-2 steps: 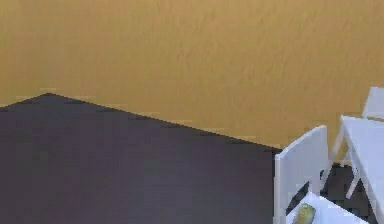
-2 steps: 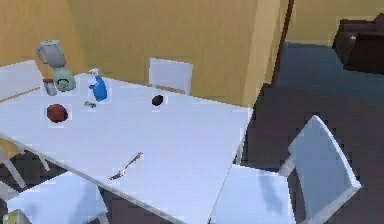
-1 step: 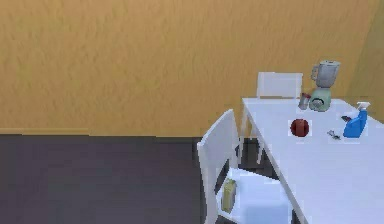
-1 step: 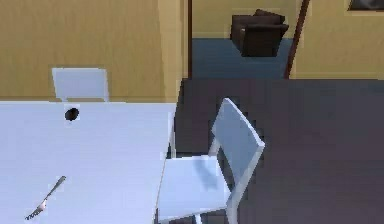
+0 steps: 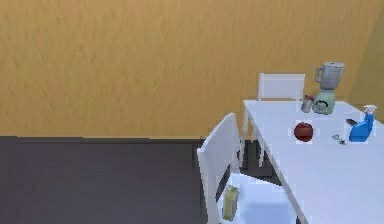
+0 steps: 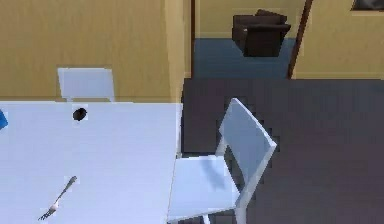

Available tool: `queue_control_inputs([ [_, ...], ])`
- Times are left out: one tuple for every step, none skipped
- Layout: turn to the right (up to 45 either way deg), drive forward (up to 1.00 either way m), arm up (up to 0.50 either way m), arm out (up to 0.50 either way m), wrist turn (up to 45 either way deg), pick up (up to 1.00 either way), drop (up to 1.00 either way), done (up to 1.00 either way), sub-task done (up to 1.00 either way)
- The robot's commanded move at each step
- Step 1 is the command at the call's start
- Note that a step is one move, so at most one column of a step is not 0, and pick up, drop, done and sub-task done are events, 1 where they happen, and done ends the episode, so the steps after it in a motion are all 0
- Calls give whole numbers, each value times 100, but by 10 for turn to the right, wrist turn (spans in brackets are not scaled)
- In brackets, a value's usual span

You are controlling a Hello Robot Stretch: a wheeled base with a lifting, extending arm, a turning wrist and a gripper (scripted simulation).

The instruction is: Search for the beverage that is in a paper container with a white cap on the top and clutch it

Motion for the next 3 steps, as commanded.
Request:
queue_control_inputs([
  [-450,0,0,0,0,0,0,0,0],
  [-270,0,0,0,0,0,0,0,0],
  [0,0,50,0,0,0,0,0,0],
])
